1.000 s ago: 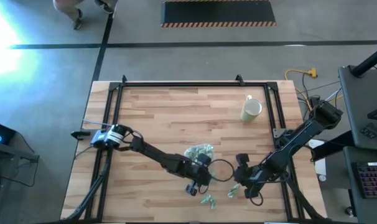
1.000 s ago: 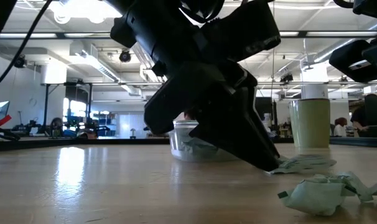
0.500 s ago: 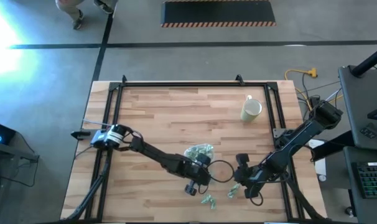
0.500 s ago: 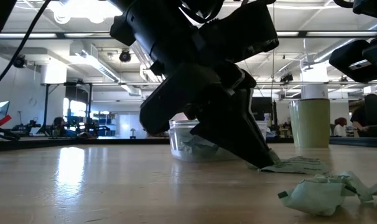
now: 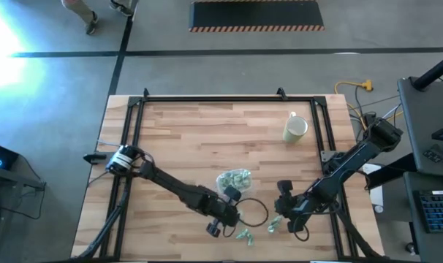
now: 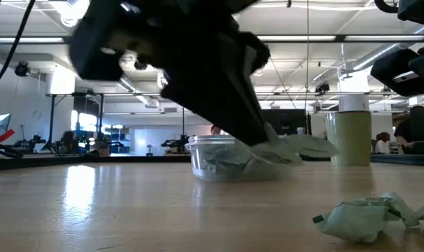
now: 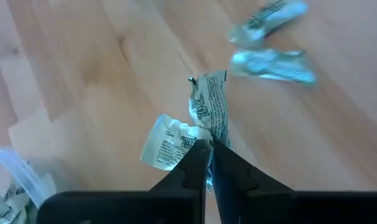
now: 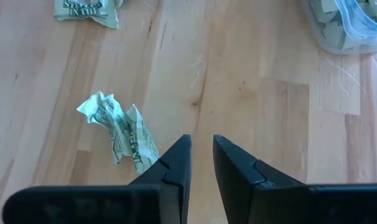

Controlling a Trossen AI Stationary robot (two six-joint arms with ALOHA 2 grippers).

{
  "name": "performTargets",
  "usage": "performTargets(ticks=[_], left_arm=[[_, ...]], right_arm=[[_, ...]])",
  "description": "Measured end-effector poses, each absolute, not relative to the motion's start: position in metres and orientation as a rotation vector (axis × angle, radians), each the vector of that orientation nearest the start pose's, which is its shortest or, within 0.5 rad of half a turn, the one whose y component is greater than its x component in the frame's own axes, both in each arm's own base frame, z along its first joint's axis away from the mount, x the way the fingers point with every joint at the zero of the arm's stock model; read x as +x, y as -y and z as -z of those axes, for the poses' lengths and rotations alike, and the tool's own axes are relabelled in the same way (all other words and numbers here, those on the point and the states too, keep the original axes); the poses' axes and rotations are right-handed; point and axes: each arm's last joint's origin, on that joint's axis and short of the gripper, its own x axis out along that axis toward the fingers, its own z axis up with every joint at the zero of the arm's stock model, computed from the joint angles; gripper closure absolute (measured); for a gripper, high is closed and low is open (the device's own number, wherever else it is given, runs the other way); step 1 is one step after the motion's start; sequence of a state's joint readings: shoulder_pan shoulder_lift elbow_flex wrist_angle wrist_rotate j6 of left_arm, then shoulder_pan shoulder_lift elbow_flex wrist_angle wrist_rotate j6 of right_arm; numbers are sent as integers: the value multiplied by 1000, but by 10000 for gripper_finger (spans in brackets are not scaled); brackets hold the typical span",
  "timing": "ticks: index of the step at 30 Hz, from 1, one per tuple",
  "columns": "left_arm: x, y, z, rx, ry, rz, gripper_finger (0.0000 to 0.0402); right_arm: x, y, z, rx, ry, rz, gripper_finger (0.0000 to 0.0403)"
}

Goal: Pick and place items into bin
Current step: Put the Stevia packet into the transparent bin

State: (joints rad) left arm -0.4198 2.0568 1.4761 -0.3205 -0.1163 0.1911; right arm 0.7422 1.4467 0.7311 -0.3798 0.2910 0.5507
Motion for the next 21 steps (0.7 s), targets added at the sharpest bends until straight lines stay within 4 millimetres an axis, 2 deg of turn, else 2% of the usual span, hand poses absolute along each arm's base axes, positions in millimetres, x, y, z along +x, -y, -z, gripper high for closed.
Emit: performTargets(ticks=[4,8,14,18,21], left_arm=[[386,179,-182,381,-967,343,400],[367,174,-169,338,-1149,240,400],[358,168,-155,293,-1194,176,400],[357,168,-156,298,-1192,180,399],[355,169,-159,299,-1191,188,382]], right_arm=[[193,-166,-164,-43,-1018,-128,346],[194,-166,-162,-39,-1012,-130,346],[193,-166,-162,-39,-1011,-131,346],[194,-167,-162,-32,-1001,-134,346],[195,-167,-162,-32,-997,-137,346]])
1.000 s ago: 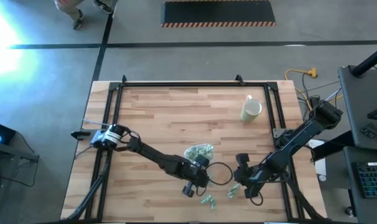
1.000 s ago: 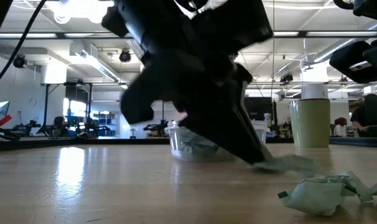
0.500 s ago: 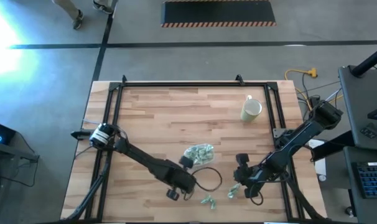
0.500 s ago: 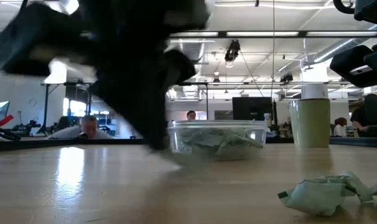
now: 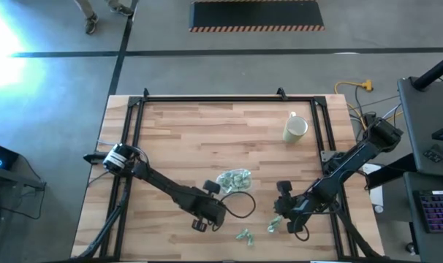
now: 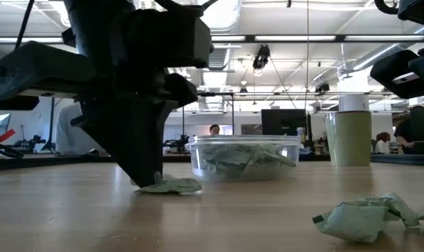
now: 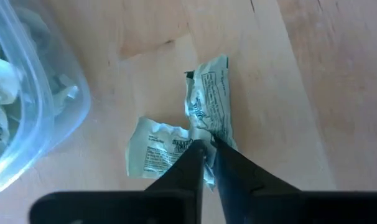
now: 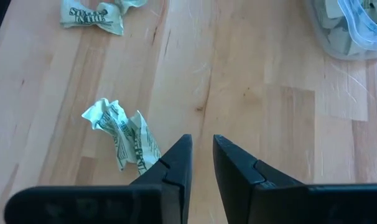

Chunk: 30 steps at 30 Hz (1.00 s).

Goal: Pick and place items into bin
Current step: Put the Stevia packet into the transparent bin

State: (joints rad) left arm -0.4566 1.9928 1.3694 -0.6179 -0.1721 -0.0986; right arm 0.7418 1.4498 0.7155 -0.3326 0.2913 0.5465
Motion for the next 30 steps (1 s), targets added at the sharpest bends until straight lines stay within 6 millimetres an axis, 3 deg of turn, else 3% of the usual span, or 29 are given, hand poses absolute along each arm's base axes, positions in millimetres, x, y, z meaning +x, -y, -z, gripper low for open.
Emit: performTargets(ticks=[9,19,30], left_arm=[[353,168,-166,306,-1169,169,303],[347,165,-156,272,-1196,132,299],[348,165,-166,253,-1144,141,299]], right_arm=[[195,-167,-162,-31,-996,-138,346],[195,-167,-162,-34,-987,-137,346],[195,-166,-162,-42,-973,-124,346]])
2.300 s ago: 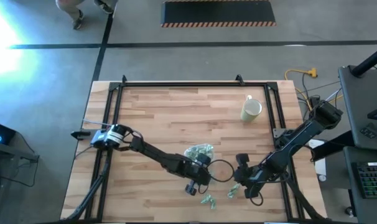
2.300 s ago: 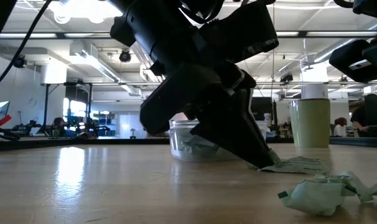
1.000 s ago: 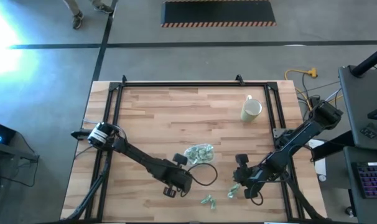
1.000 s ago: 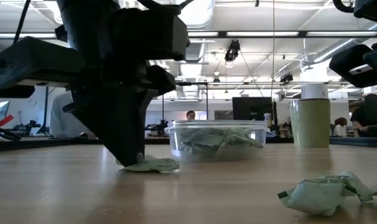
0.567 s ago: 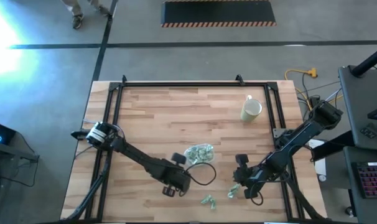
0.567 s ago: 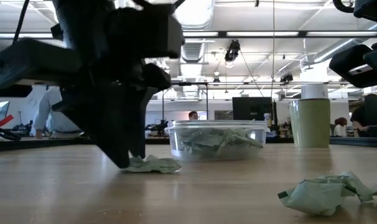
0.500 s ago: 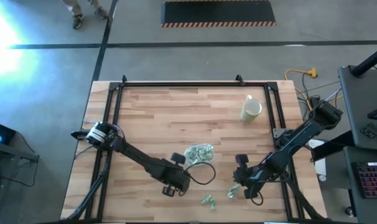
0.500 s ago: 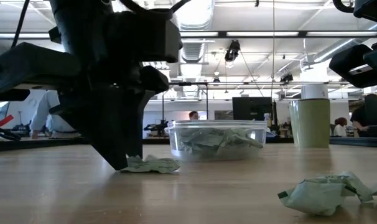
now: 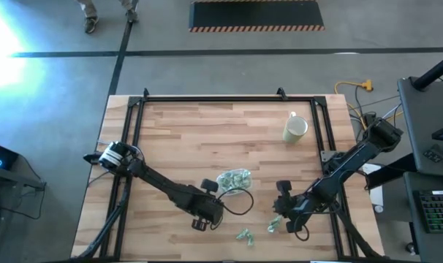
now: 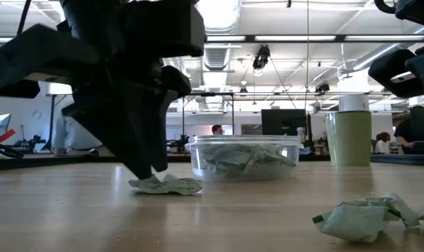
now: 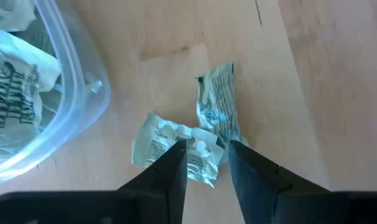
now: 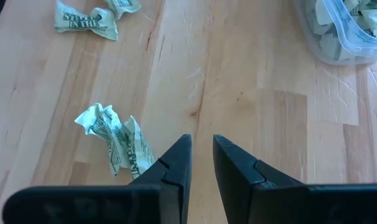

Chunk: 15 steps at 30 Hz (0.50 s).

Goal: Pick and place items into bin
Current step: Put the Stevia packet into the transparent bin

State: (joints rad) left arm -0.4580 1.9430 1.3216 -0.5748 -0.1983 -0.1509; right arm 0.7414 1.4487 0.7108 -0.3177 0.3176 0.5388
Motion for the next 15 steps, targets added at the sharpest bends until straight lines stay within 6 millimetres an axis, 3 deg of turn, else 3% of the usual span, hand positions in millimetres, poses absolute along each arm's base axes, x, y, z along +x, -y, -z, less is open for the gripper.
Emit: performTargets(ticks=[15], left_arm=[[349,163,-162,246,-1125,147,313]], right_arm=[[195,-166,-161,-41,-971,-125,346]])
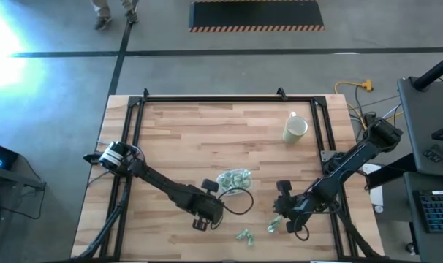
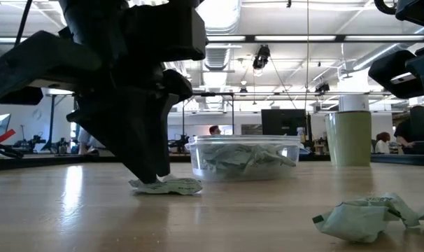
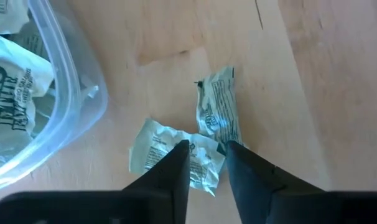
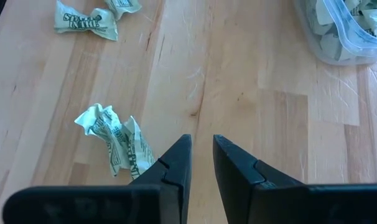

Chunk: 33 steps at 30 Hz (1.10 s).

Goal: Pick and place items into bin
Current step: Put the Stevia packet into the transparent bin

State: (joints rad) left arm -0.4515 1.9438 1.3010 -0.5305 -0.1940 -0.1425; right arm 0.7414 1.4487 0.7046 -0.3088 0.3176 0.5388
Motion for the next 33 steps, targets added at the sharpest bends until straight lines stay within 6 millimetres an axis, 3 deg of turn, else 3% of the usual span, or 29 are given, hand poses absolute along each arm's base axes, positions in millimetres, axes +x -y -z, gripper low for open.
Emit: performTargets(ticks=[9,21,33], left_arm=[[349,163,-162,247,-1126,147,396],[348,160,-170,291,-1104,111,401],[334,164,-210,384,-964,24,402]], right_arm=[[195,-166,-161,-40,-970,-125,346],[195,-166,-161,-40,-970,-125,346],[195,-166,-160,-42,-973,-124,346]])
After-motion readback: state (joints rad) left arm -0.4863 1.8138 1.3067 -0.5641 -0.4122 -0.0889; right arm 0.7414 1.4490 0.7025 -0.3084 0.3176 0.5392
